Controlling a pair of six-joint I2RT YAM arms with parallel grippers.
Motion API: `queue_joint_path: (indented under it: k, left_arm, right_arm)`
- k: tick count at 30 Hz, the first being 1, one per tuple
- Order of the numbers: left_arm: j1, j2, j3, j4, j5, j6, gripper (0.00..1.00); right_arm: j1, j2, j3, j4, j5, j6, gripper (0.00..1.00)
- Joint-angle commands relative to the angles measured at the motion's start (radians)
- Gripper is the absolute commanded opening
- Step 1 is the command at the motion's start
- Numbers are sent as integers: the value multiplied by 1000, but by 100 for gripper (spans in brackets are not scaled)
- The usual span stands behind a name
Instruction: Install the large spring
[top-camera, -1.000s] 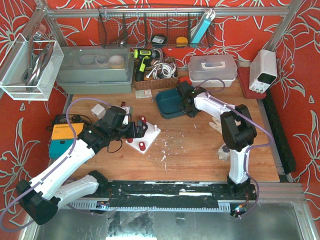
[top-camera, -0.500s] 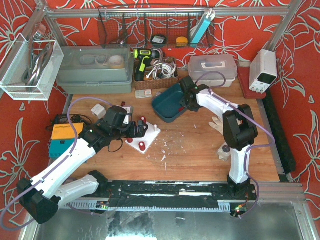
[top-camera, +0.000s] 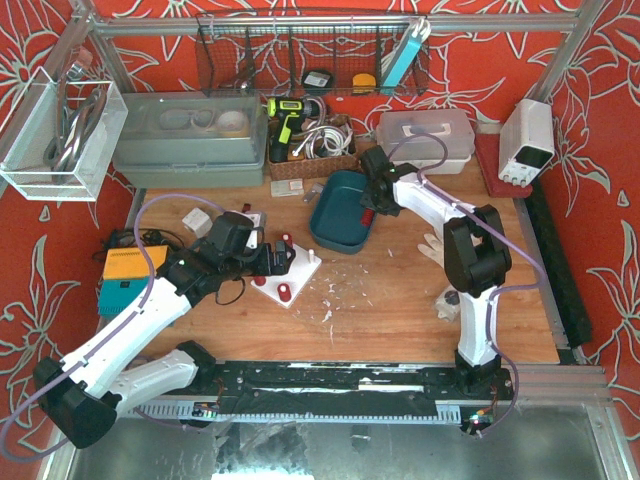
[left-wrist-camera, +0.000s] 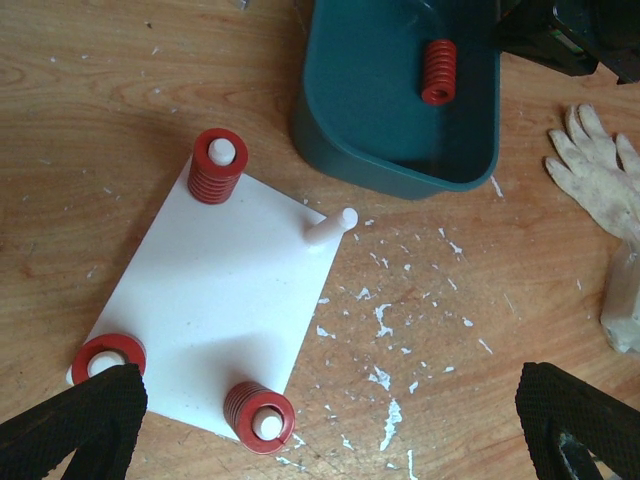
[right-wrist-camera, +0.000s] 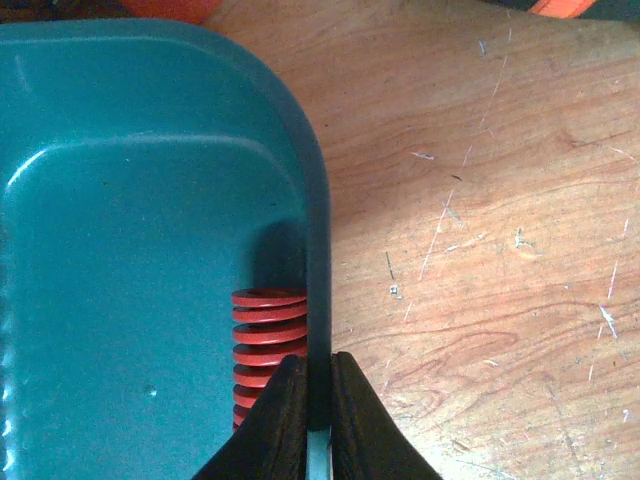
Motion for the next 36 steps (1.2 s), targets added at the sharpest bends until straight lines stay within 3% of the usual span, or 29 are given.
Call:
queue_joint_path:
  k: [1, 8, 17, 29, 36]
  left_arm:
    - [4, -22, -10, -8, -22, 25, 100]
    - [4, -18, -7, -6, -27, 41, 100]
    - [4, -10, 7, -7, -23, 40, 100]
    - [4, -91, 9, 72, 99, 54, 100]
    - [5, -133, 5, 80, 100, 61, 100]
  right_arm:
    - [-8, 35, 53, -46, 41, -44, 14]
    - [-4, 25, 207, -168, 1, -47, 39]
    - [53, -3, 181, -206, 26, -34, 50]
    - [102, 135, 281, -262, 55, -64, 49]
    - [122, 235, 369, -386, 114, -17, 48]
